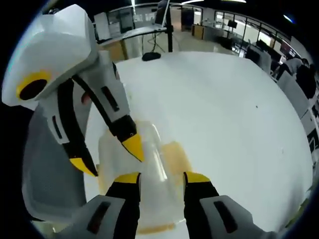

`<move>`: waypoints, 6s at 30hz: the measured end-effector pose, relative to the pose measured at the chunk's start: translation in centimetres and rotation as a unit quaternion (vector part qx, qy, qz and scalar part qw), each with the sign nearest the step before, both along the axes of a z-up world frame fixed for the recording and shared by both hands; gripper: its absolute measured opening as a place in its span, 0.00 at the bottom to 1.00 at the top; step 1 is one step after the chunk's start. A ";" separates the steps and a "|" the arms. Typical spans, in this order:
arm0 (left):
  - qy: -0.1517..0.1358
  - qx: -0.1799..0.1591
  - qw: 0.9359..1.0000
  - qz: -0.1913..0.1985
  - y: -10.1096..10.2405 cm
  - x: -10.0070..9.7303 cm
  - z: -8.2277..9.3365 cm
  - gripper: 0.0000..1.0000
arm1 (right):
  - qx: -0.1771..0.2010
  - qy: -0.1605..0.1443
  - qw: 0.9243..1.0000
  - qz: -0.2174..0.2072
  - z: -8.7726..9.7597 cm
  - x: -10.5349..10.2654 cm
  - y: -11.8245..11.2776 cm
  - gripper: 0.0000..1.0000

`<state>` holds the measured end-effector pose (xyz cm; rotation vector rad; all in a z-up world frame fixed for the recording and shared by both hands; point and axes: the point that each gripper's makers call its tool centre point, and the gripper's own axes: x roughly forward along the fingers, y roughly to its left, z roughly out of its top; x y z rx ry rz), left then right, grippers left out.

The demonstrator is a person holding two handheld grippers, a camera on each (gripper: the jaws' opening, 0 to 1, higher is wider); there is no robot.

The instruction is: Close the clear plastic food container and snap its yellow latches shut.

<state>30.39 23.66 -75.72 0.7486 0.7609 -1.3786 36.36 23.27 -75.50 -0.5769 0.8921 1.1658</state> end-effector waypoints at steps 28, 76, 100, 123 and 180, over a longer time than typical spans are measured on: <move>-0.066 0.023 0.998 0.005 -0.1 -0.3 -0.5 0.50 | -0.002 0.098 0.995 0.029 -1.2 -0.3 -0.5 0.35; -0.139 0.052 0.989 0.021 -0.2 -0.1 -1.3 0.49 | -0.036 0.200 0.977 0.065 -1.8 -0.3 -0.1 0.30; -0.153 0.069 0.986 0.012 0.1 0.5 -1.5 0.49 | -0.059 0.226 0.970 0.070 -1.9 -1.0 0.0 0.28; -0.157 0.097 0.983 0.004 -0.1 0.0 -1.4 0.50 | -0.089 0.167 0.978 0.086 -1.3 -1.0 0.1 0.28; -0.058 0.104 0.991 -0.055 0.8 -0.8 0.6 0.84 | -0.031 0.001 0.997 0.066 0.0 -3.9 -3.1 0.71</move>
